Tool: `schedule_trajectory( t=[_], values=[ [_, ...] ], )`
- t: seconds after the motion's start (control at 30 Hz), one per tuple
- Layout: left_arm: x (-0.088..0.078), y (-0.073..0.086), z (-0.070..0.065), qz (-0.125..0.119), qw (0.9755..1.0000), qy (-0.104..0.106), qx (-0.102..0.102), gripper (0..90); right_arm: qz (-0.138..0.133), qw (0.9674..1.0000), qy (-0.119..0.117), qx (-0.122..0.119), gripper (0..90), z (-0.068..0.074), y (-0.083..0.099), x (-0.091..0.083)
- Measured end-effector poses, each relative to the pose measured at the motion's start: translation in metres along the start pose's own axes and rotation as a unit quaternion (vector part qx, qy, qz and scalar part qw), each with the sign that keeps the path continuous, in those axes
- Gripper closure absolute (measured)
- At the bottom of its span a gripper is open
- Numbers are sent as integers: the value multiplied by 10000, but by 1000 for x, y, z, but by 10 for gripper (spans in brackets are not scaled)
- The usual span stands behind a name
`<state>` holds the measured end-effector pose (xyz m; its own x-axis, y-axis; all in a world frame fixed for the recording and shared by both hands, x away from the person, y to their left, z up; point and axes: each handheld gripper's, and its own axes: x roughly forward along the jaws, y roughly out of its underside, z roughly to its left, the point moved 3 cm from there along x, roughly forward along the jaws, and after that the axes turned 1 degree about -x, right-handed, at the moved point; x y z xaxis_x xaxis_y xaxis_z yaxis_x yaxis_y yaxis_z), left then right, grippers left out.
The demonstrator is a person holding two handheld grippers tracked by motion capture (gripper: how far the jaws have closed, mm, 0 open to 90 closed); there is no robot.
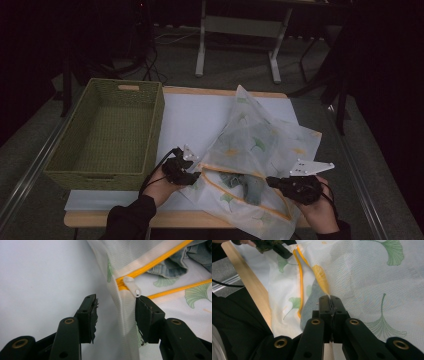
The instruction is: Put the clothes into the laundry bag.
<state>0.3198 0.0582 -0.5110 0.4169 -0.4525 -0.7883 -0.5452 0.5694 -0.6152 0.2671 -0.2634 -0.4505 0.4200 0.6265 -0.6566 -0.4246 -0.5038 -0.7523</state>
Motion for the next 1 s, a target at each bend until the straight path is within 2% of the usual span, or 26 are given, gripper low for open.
schedule_trajectory(
  t=[0.1, 0.23, 0.33, 0.37, 0.43, 0.47, 0.53, 0.6, 0.73, 0.8, 0.87, 1.0],
  values=[
    [2, -2, 2, 121, 9998, 179, 25, 681, 9, 10000, -13, -8, 892, 0, 1, 0],
    [2, -4, 2, 171, 9996, 223, 63, 875, 14, 10000, -22, -1, 892, 1, 1, 2],
    [-3, -4, -1, 131, 9996, 242, 102, 885, 6, 10000, -7, 13, 891, 1, 2, 2],
    [-6, -4, -2, 77, 9994, 331, 80, 886, 0, 10000, -7, 25, 891, 1, 2, 2],
    [-11, -5, -5, -9, 9994, 324, 74, 887, -10, 10000, 4, 39, 886, 0, 2, 0],
    [-13, -5, -6, -78, 9991, 414, 35, 887, -13, 10000, 12, 40, 884, -1, 2, 0],
    [-18, -5, -8, -158, 9987, 475, -8, 887, -26, 10000, 66, 59, 842, -2, -1, -2],
    [-22, -5, -11, -218, 9982, 562, 0, 888, -128, 9998, 124, 89, 773, -3, -5, -5],
    [-28, -6, -16, -361, 9973, 642, -24, 887, -417, 9988, 257, -14, 722, 0, -22, -13],
    [-30, -7, -19, -423, 9969, 663, -14, 887, -567, 9983, 128, -40, 724, 7, -33, -13],
    [-31, -9, -22, -456, 9969, 643, 32, 887, -604, 9981, -47, -118, 723, 17, -41, -5],
    [-33, -13, -27, -481, 9966, 657, 96, 887, -329, 9981, -251, -458, 717, 40, -51, 26]
  ],
)
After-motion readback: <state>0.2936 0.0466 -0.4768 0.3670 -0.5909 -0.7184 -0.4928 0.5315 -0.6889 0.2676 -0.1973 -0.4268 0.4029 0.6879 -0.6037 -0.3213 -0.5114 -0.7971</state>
